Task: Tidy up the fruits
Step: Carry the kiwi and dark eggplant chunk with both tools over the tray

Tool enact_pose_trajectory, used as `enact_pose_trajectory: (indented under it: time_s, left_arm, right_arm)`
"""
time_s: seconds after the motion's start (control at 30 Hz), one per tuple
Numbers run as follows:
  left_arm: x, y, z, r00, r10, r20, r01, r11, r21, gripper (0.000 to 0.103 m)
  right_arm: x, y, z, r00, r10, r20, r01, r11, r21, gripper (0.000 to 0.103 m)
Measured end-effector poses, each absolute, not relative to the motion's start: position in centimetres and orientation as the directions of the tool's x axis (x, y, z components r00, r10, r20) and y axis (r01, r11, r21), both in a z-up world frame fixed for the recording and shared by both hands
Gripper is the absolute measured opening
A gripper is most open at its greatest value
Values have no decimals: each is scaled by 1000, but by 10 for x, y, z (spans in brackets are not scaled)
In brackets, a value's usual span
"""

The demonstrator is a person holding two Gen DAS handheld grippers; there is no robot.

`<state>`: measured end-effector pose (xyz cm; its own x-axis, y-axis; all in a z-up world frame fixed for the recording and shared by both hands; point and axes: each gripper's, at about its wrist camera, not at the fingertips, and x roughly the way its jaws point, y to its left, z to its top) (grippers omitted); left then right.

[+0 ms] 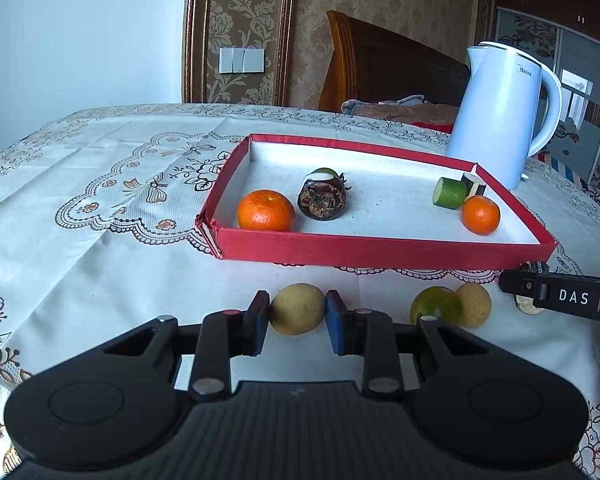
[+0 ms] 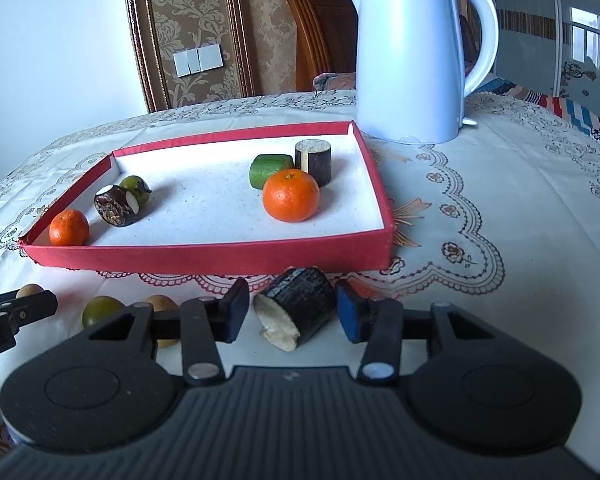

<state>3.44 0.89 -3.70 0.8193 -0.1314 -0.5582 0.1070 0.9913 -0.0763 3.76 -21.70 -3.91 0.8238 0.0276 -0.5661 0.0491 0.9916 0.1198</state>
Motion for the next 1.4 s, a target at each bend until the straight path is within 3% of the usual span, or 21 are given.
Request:
enact_pose_trajectory:
  time_s: [1.4]
  left_arm:
    - [30, -5, -31, 830, -84, -552, 109, 994, 13, 29]
  right_arm:
    - [19, -215, -30, 877, -19, -480, 73, 993, 94, 41]
